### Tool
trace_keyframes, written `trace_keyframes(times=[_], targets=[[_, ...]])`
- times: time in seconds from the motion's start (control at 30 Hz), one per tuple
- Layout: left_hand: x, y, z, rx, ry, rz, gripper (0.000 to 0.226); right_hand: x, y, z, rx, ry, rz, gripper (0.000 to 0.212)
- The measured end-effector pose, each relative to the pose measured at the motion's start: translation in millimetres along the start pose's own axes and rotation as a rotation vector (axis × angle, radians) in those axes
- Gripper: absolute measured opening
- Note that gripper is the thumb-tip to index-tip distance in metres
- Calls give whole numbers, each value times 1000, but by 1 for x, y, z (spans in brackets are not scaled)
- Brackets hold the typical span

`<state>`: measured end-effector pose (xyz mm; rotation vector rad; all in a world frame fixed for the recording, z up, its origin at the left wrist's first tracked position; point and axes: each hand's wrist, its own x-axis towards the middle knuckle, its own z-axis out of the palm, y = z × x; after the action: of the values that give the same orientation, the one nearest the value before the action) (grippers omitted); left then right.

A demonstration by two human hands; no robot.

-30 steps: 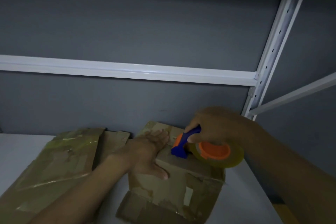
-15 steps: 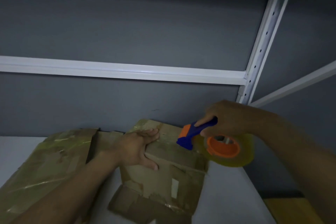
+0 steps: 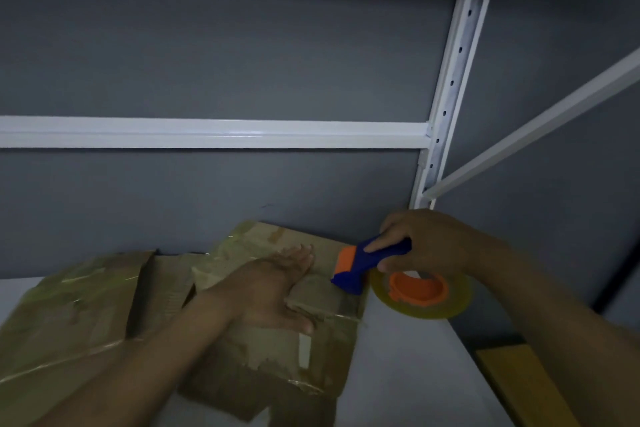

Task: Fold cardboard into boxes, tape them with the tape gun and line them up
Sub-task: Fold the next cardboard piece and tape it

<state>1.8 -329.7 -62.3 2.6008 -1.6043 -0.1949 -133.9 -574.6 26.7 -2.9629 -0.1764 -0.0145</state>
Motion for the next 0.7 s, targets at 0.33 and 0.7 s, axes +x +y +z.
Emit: trace_keyframes(times=[0.33,0.7], targets=[[5,-12,-5,-4,-18,-16,123,-7,-3,17,126,100,32,42],[5,14,-7,56,-109,40,119,-54,7,73,309,205,146,48]])
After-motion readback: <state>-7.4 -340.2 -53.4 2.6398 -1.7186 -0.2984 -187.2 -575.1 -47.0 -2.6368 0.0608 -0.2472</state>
